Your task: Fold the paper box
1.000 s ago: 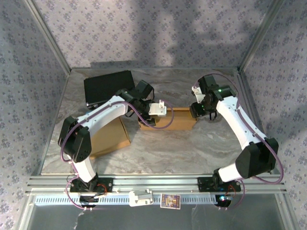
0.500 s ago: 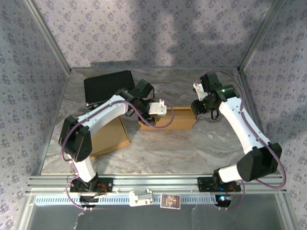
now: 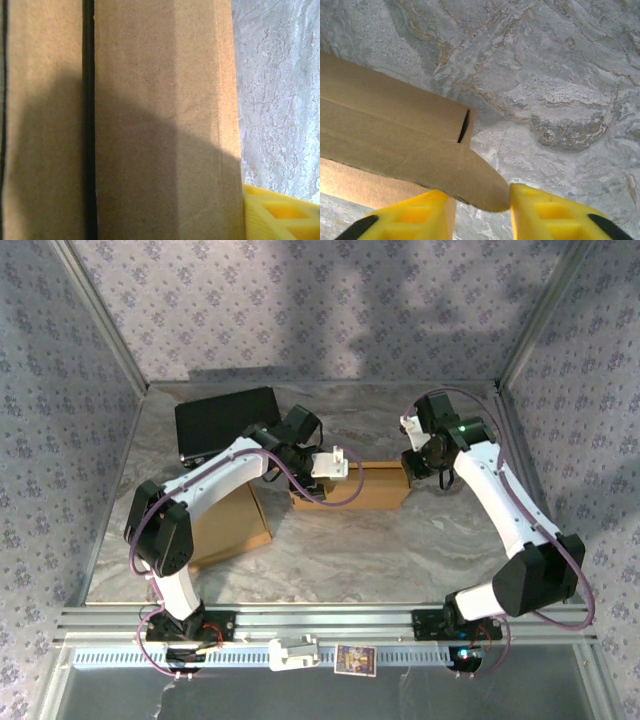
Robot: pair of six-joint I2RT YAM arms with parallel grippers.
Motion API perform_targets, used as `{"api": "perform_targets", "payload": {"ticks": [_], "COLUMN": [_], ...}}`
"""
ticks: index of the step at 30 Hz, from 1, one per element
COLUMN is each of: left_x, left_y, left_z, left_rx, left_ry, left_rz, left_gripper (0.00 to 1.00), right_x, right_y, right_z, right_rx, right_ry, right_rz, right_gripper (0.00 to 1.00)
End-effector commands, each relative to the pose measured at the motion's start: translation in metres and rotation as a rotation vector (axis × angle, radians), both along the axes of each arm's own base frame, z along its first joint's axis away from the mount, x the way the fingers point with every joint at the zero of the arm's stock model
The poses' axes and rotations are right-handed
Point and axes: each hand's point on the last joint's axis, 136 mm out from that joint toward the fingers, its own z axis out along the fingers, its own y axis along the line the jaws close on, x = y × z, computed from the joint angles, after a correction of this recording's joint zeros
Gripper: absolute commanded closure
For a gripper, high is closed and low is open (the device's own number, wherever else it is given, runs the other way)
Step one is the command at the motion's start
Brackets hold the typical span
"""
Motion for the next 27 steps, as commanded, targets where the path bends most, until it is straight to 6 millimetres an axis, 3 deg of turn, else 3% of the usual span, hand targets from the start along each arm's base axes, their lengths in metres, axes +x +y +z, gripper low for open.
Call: {"api": "perform_targets", "payload": {"ticks": [1,5,12,18,27], "left_x": [-0.004,-0.004,-0.003,-0.002,-0.001], "left_y": [-0.001,-0.001,-0.002,-0.002,0.0], "left_z": [0.002,0.002,0.003,0.003,0.004], "left_rx": [-0.006,-0.008,-0.01,-0.009,0.001], "left_ry": [0.032,0.031,0.027,0.025,0.014], "left_rz": [-0.025,-0.026,-0.022,-0.018,-0.015], "left_gripper": [0.37,0.37,0.37,0.37,0.35], "right_x": [0.001,0.001,0.002,-0.009,-0.031], "right_y": [-0.002,-0.004,-0.001,0.005,0.016], "right_z": [-0.002,-0.004,0.003,0.012,0.001], "right_rx": [-0.033,-0.061,-0.085,-0.048,0.054], "right_ry": [0.002,0.0,-0.01,0.058,0.26], "right_rz": [0.015,0.019,0.032,-0.007,-0.087], "right_gripper": [0.71,0.74,1.0,1.0,1.0]}}
